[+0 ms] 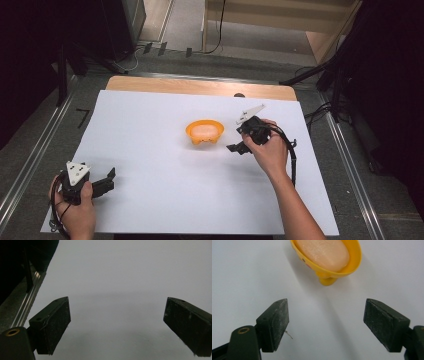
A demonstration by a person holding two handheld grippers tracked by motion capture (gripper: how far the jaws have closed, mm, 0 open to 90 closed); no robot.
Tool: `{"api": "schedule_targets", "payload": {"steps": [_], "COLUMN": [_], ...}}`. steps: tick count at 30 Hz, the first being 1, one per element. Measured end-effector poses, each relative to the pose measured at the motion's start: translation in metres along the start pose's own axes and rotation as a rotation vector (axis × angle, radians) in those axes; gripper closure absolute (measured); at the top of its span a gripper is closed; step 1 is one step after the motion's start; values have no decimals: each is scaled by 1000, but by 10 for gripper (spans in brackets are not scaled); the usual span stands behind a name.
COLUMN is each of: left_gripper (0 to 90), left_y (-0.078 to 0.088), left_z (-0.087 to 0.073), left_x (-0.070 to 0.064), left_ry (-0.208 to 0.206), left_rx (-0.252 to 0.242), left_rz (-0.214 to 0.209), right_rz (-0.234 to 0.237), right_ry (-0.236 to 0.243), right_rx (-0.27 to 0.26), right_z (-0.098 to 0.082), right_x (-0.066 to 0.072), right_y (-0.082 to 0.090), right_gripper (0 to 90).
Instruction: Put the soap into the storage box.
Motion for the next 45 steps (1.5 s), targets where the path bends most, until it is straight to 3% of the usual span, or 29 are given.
{"api": "schedule_targets", "payload": {"steps": [2,4,7,9,18,27,45], "left_gripper": [78,78,78,78,78,78,78], "left_y": [0,0,0,0,0,0,0], "left_z": [0,0,0,0,0,0,0], "left_x": [0,0,0,0,0,0,-1], "left_ry": [-2,-1,-1,-2,-2,-4,-8], "left_rx": [0,1,0,0,0,0,2], "left_rz": [1,1,1,1,1,1,4], "right_rz": [-7,-5,-7,-8,-10,-19,-67], "right_ry": [3,-3,-4,-22,-63,-85,-137], "right_rx": [3,-26,-8,-47,-94,-109,-173], "right_z": [-5,-8,-16,-19,-39,-63,-111], "right_x": [2,4,7,9,16,22,28], "right_y": [1,2,3,5,11,15,31], "right_gripper": [194,197,181,182,185,189,202]}}
Point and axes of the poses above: each handheld gripper's, and its own axes: y roughly backward along the jaws, z roughly out of its top, x roughly to its left, the point moved 10 cm from there along -y, roughly forward along the jaws, and after that the axes turned 7 degrees about z, right-handed, at the moved point
